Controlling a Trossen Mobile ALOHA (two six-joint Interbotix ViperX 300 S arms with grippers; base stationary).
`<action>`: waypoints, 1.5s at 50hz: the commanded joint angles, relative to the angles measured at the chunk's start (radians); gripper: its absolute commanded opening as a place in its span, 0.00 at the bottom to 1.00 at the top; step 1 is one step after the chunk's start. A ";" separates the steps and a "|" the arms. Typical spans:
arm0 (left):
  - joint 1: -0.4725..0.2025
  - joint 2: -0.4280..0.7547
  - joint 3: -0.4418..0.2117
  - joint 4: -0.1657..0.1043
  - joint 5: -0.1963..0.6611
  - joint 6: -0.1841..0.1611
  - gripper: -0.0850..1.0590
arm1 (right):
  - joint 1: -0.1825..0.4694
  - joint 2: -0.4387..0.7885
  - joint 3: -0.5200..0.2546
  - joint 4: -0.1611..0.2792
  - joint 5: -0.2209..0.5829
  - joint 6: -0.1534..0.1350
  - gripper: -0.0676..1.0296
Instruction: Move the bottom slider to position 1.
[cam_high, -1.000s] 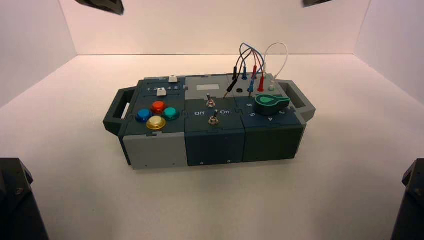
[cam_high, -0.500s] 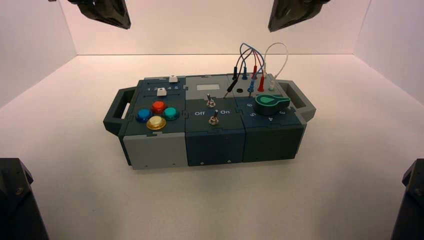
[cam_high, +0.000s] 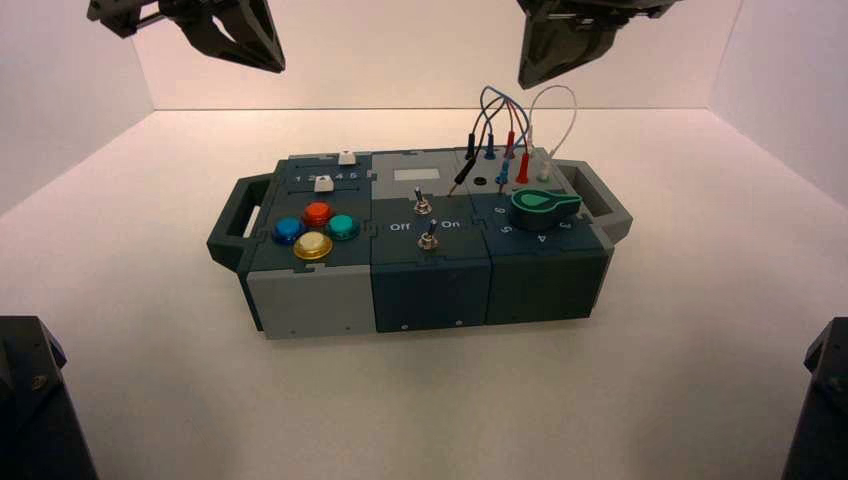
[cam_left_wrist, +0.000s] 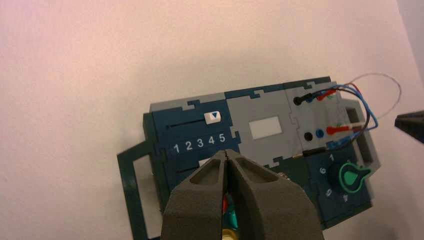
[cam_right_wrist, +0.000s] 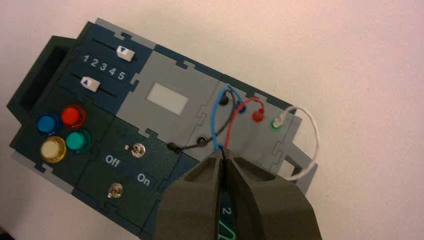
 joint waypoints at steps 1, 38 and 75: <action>-0.037 0.026 -0.015 0.000 -0.017 -0.041 0.05 | 0.015 0.025 -0.051 0.005 -0.002 -0.002 0.04; -0.153 0.339 -0.095 0.028 -0.051 -0.123 0.05 | 0.028 0.064 -0.069 0.002 0.002 -0.002 0.04; -0.127 0.433 -0.138 0.054 -0.049 -0.069 0.05 | 0.028 0.078 -0.066 0.000 0.002 -0.005 0.04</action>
